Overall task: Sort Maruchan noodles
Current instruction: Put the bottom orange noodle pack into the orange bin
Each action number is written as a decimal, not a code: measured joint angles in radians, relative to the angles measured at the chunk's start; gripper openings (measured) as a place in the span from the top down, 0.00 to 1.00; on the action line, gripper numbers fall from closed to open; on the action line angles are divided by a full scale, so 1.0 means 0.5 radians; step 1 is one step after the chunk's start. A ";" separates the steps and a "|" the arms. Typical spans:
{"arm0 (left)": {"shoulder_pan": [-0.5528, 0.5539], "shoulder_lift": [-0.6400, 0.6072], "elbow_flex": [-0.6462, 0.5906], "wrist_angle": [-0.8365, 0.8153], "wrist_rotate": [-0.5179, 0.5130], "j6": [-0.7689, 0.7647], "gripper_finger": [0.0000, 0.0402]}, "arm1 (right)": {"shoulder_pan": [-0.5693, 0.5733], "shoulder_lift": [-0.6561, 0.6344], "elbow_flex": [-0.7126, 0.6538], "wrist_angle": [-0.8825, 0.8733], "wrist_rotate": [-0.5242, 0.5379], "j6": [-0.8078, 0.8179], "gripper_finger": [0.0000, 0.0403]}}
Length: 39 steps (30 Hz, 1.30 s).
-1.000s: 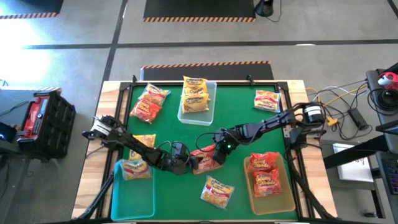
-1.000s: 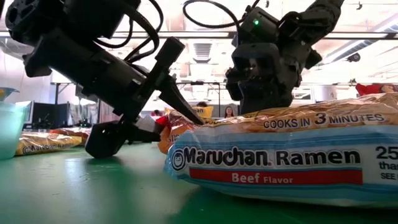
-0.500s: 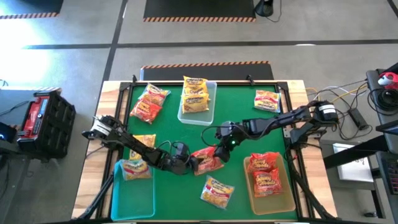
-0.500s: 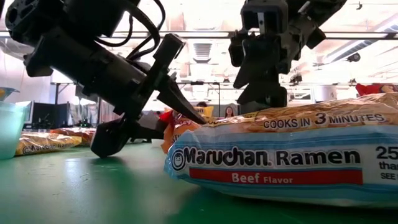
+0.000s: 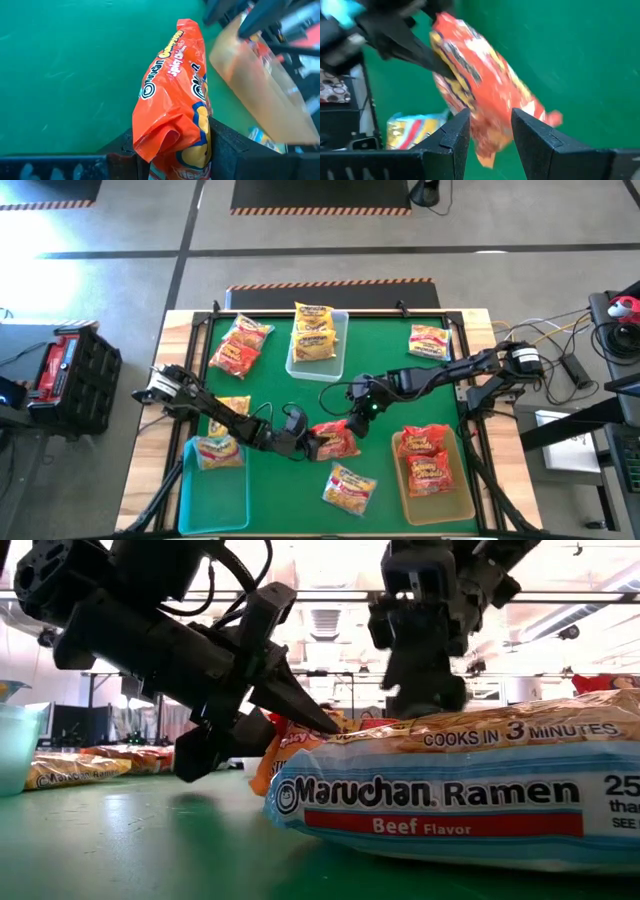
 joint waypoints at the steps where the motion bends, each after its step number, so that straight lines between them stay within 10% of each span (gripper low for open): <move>1: 0.013 0.000 -0.004 0.013 0.035 0.045 0.69 | -0.003 -0.005 0.028 -0.004 -0.001 -0.033 0.67; 20: 0.162 -0.007 -0.006 0.203 0.403 0.575 0.69 | -0.017 0.184 0.457 -0.460 -0.088 -0.776 0.48; 39: 0.225 -0.034 -0.011 0.280 0.471 0.922 0.69 | -0.065 0.466 0.478 -0.462 -0.458 -0.733 0.48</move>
